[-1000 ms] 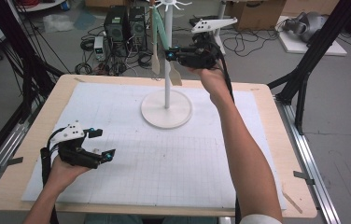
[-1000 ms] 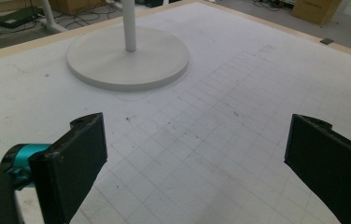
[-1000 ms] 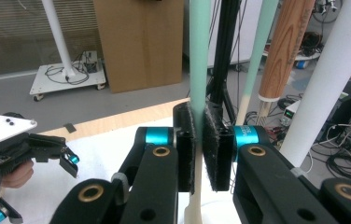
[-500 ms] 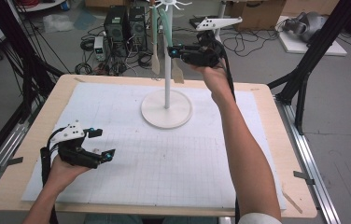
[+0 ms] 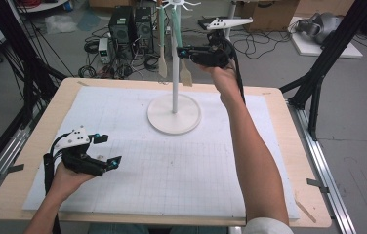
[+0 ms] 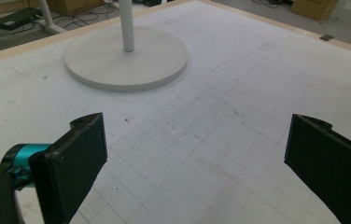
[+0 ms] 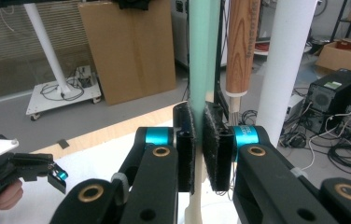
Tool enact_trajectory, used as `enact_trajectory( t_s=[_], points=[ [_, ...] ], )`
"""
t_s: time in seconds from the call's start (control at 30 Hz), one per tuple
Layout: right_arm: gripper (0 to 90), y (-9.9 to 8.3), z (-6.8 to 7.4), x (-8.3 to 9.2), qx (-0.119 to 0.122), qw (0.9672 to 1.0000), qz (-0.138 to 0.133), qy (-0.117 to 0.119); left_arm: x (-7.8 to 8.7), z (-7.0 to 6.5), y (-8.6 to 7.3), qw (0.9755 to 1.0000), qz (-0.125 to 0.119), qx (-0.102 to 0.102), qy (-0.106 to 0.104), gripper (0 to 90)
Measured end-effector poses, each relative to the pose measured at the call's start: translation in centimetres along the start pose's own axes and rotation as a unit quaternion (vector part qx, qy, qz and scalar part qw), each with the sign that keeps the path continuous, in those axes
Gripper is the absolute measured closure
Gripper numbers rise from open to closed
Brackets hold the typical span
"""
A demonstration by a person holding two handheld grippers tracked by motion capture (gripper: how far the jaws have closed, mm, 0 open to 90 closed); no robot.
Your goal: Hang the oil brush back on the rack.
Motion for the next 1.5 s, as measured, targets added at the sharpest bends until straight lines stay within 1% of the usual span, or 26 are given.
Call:
enact_trajectory(
  t_s=[0.03,0.13,0.2,0.37,0.4,0.43,0.47,0.53,0.57,0.63,0.73,0.83,0.9,0.93,0.97,1.0,1.1,1.13,1.2,1.27,1.33,1.4,1.5],
  points=[
    [84.1,0.0,0.0,-0.1,0.000,1.0000,-0.002,0.000,0.0,0.0,-0.1,1.0000,0.002,-0.001,0.000,6.2],
    [84.1,0.0,-0.2,-0.2,-0.002,1.0000,-0.003,-0.002,0.1,0.1,-0.1,1.0000,0.001,0.004,0.001,6.1],
    [84.0,0.0,-0.3,-0.3,-0.005,1.0000,-0.003,-0.004,0.2,0.1,-0.1,1.0000,0.001,0.002,0.002,6.2],
    [82.7,-0.1,-0.4,-0.2,-0.002,0.9999,-0.003,-0.012,0.1,0.1,-0.3,1.0000,0.002,0.004,0.004,6.2],
    [81.1,-0.1,-0.4,-0.2,-0.001,0.9999,-0.003,-0.014,0.2,0.2,-0.3,1.0000,0.004,0.004,0.004,6.2],
    [77.3,0.0,-0.4,-0.2,-0.002,0.9999,-0.004,-0.016,0.2,0.2,-0.3,1.0000,0.003,0.004,0.005,6.1],
    [74.9,-0.1,-0.4,-0.1,-0.004,0.9998,-0.003,-0.020,0.3,0.2,-0.3,1.0000,0.001,0.007,0.006,6.1],
    [71.2,-0.1,-0.4,0.1,0.000,0.9996,0.003,-0.027,0.4,0.3,-0.2,0.9999,-0.002,0.009,0.009,6.1],
    [69.6,-0.2,-0.4,0.3,0.001,0.9995,0.006,-0.030,0.5,0.4,-0.3,0.9999,0.001,0.006,0.008,6.2],
    [63.3,-0.3,-0.4,0.6,0.002,0.9994,0.005,-0.033,0.6,0.4,-0.4,0.9999,-0.001,0.009,0.011,6.1],
    [56.9,-0.7,-0.3,1.1,0.001,0.9992,0.007,-0.040,0.7,0.5,-0.6,0.9998,0.001,0.013,0.013,6.1],
    [47.0,-1.4,-0.3,1.5,-0.005,0.9990,0.008,-0.043,0.8,0.5,-0.6,0.9998,0.001,0.015,0.015,6.1],
    [40.6,-1.9,-0.3,1.7,0.003,0.9986,0.011,-0.051,0.8,0.5,-0.6,0.9998,0.003,0.013,0.014,6.1],
    [37.8,-2.1,-0.2,1.9,0.000,0.9988,0.008,-0.049,0.8,0.5,-0.7,0.9998,0.003,0.013,0.015,6.1],
    [36.2,-2.4,-0.1,2.1,-0.005,0.9989,0.004,-0.046,0.8,0.5,-0.7,0.9998,0.004,0.013,0.015,6.1],
    [34.8,-2.6,0.0,2.3,-0.005,0.9990,0.001,-0.044,0.7,0.5,-0.8,0.9998,0.005,0.015,0.014,6.1],
    [29.9,-3.6,0.2,2.8,0.001,0.9985,0.009,-0.053,0.7,0.5,-0.9,0.9997,0.009,0.014,0.016,6.1],
    [28.3,-3.9,0.3,3.0,0.001,0.9986,0.008,-0.052,0.7,0.5,-0.9,0.9997,0.011,0.014,0.017,6.1],
    [25.7,-4.4,0.4,3.4,-0.002,0.9986,0.003,-0.053,0.7,0.5,-1.0,0.9996,0.010,0.017,0.020,6.1],
    [21.6,-5.0,0.5,3.7,-0.005,0.9982,0.005,-0.060,0.6,0.4,-1.2,0.9996,0.013,0.018,0.019,6.1],
    [21.1,-5.8,0.5,4.0,-0.006,0.9981,0.004,-0.061,0.5,0.5,-1.3,0.9995,0.015,0.019,0.019,6.1],
    [17.3,-6.6,0.5,4.2,-0.008,0.9978,0.006,-0.066,0.6,0.5,-1.2,0.9996,0.015,0.018,0.019,6.1],
    [16.6,-7.7,0.5,4.4,-0.011,0.9975,0.004,-0.070,0.6,0.4,-1.2,0.9995,0.013,0.021,0.021,6.1]
  ],
)
Point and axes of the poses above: each handheld gripper's, and its own axes: x roughly backward along the jaws, y roughly out of its top, z roughly to its left, the point moved 5 cm from there along -x, roughly forward along the jaws, and after that the axes turned 14 degrees about -x, right-handed, at the moved point
